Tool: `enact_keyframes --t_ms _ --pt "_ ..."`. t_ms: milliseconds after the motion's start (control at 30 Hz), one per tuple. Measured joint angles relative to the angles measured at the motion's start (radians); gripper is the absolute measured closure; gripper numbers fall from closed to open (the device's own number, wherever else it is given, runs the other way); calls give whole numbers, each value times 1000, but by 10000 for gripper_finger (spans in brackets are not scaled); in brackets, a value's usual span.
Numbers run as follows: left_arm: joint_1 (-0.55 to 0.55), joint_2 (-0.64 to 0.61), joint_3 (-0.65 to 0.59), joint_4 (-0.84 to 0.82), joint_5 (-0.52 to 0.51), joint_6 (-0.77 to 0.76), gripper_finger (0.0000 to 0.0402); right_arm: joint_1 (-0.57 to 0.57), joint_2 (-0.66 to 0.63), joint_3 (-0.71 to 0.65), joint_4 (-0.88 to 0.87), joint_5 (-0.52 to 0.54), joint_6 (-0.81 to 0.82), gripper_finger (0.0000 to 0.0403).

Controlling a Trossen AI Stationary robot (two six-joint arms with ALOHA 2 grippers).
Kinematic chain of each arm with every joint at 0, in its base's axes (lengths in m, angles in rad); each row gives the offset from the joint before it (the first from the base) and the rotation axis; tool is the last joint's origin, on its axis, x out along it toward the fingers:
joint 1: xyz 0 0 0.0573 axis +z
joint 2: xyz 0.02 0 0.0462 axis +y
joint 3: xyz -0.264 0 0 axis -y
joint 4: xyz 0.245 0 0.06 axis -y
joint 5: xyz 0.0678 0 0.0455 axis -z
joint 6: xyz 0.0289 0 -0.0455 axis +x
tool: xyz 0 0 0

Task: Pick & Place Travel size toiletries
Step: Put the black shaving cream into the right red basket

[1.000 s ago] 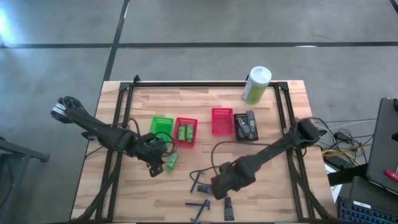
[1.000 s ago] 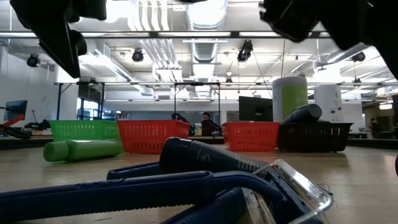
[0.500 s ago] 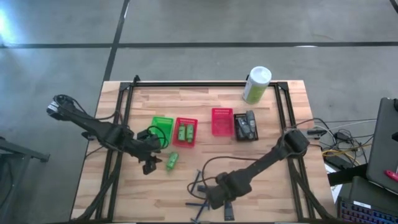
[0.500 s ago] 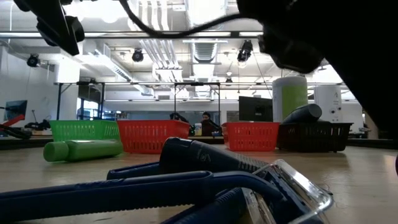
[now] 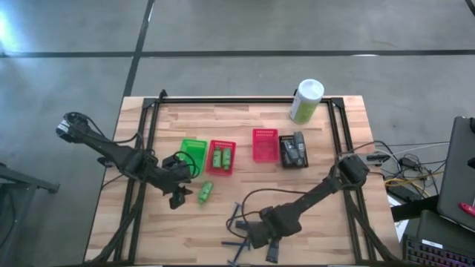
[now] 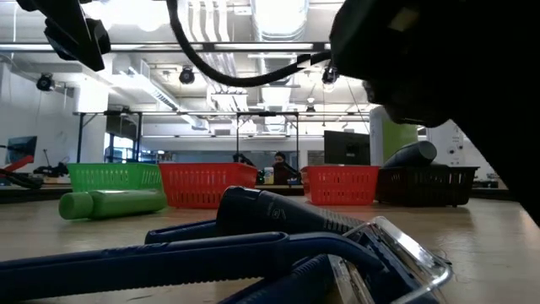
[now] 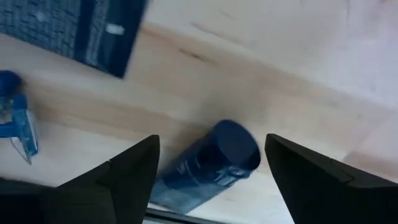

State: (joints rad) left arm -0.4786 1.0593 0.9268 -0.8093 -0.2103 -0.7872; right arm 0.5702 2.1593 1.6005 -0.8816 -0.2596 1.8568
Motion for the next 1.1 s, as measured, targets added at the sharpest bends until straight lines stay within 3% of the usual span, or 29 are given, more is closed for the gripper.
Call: enact_keyframes --t_ms 267,400,567,933,1100 --pt "-16 2 0 0 -31 -6 195 26 0 0 9 5 147 90" --pt "-15 2 0 0 -45 -3 195 33 1 0 33 99 192 97" --pt "-15 2 -2 0 -45 4 195 32 1 0 52 108 187 140" --pt "-23 0 -33 1 -43 -17 195 34 -3 -6 49 91 151 273" --pt "-25 -35 -32 1 -42 -11 195 8 -63 -5 -4 175 136 288"
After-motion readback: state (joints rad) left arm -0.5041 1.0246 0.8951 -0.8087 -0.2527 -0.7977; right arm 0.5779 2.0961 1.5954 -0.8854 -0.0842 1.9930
